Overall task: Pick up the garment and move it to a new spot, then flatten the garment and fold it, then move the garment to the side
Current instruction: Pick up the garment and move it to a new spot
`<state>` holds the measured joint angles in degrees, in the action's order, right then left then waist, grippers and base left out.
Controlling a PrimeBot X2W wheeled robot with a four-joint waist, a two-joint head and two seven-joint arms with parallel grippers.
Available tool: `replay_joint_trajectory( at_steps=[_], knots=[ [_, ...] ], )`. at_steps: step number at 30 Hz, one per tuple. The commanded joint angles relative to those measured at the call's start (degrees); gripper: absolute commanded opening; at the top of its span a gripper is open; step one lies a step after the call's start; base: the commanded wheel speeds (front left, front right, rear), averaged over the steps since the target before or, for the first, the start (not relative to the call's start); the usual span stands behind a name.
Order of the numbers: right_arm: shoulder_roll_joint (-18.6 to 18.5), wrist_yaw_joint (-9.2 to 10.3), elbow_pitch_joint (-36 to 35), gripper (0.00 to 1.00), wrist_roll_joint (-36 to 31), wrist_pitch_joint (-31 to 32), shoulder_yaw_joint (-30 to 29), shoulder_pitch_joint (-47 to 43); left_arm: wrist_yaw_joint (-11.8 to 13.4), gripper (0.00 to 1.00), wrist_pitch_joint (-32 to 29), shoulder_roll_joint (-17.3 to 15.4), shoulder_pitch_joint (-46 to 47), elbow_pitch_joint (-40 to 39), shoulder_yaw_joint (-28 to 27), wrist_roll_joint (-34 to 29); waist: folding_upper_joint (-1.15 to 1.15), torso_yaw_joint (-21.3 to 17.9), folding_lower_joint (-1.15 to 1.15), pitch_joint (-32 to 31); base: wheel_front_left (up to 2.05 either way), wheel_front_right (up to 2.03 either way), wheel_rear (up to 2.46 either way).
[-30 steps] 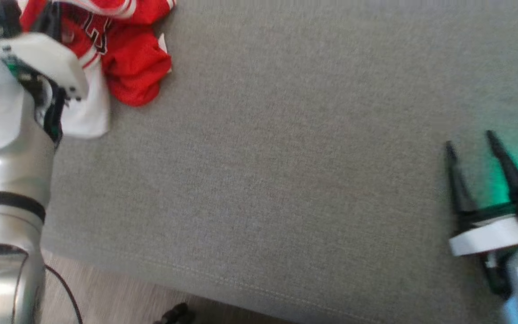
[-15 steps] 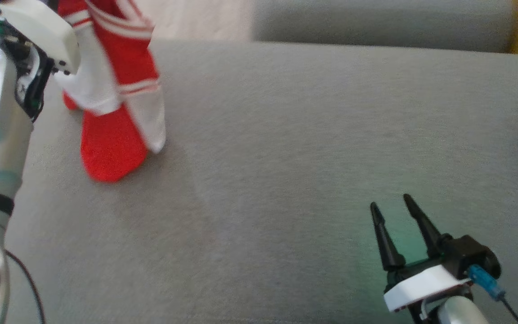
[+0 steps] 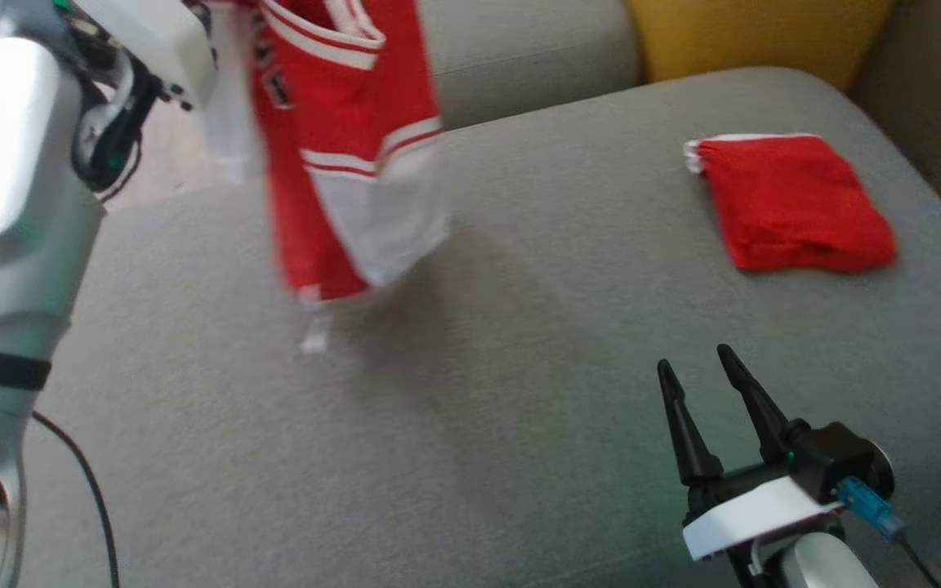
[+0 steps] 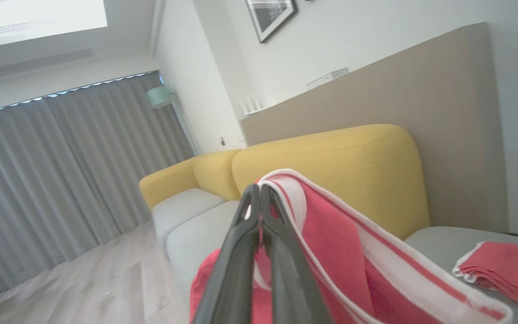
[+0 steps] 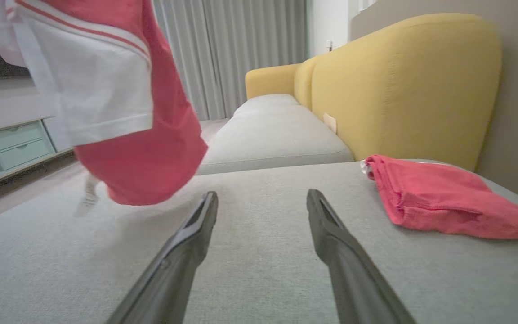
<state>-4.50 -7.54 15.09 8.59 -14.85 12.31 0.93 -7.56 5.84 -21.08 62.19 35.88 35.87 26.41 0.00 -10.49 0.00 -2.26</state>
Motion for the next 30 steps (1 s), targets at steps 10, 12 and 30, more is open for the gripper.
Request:
replay_joint_trajectory(
  at_steps=[10, 12, 30],
  knots=[
    [0.4, 0.05, -2.5, 1.00, 0.3, -0.2, 1.8, 2.6, 0.3, 0.00, 4.8, 1.4, -14.1, -0.6, 1.0, 4.1, 0.00, -3.5, 0.00, 3.3, 0.00, 0.00, 0.00],
    [0.1, 0.05, -2.2, 1.00, 0.3, -0.2, 2.3, 2.7, 0.6, 0.00, 6.5, 1.8, -17.6, 1.4, 1.5, 4.1, 0.00, -3.2, 0.00, 3.7, 0.00, 0.00, 0.00],
    [0.2, 0.05, -2.1, 1.00, 0.1, -0.2, -0.6, -1.0, 13.0, 1.00, 9.1, 6.0, -50.2, -22.8, -21.2, -7.8, 0.00, 5.6, 0.00, -1.8, 0.00, 0.00, 0.00]
  ],
)
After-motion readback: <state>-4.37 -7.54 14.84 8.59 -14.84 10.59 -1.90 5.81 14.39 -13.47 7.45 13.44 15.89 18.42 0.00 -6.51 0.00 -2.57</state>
